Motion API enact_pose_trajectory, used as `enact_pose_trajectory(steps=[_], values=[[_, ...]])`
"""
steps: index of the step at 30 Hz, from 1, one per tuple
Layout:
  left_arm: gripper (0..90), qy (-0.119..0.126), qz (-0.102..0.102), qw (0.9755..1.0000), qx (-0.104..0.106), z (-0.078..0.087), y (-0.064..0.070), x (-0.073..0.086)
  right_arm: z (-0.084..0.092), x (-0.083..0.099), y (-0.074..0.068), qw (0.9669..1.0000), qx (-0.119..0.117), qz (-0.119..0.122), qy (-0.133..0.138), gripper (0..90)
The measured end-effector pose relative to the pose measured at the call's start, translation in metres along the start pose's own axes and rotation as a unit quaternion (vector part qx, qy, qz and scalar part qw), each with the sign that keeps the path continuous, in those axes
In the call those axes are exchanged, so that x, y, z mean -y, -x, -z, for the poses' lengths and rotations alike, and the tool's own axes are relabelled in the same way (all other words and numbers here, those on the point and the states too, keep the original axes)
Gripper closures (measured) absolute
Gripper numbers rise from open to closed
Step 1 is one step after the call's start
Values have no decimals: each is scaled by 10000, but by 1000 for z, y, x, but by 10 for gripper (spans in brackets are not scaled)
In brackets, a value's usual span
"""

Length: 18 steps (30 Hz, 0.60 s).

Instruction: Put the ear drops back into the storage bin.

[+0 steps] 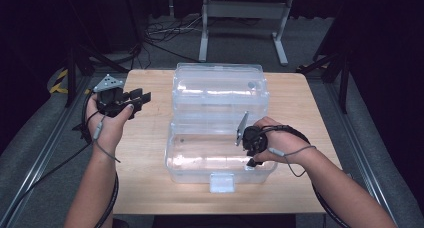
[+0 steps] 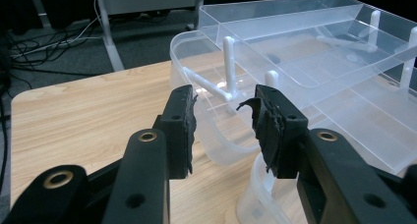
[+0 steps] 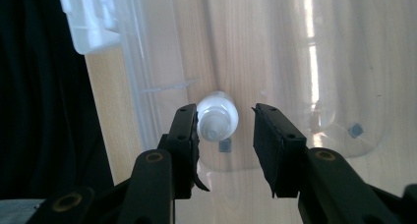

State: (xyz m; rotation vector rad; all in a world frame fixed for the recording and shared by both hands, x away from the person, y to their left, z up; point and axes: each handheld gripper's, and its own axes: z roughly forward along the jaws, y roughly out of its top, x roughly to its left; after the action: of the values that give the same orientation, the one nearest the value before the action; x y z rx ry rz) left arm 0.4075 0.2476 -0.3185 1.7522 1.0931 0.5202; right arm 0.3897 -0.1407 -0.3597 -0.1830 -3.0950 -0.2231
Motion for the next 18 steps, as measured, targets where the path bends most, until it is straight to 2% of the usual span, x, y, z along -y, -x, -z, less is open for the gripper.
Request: enact_pose_trajectory(steps=[7,12,18], values=[[604,-38,-14,10000,23,-1,1,0,21,8,-9,9999,94,-42,124,611],[601,-74,-12,10000,48,-3,2,1,28,15,-14,9998,153,5,121,597],[596,-110,-33,9999,64,-4,3,1,25,27,-21,9998,143,-108,31,576]])
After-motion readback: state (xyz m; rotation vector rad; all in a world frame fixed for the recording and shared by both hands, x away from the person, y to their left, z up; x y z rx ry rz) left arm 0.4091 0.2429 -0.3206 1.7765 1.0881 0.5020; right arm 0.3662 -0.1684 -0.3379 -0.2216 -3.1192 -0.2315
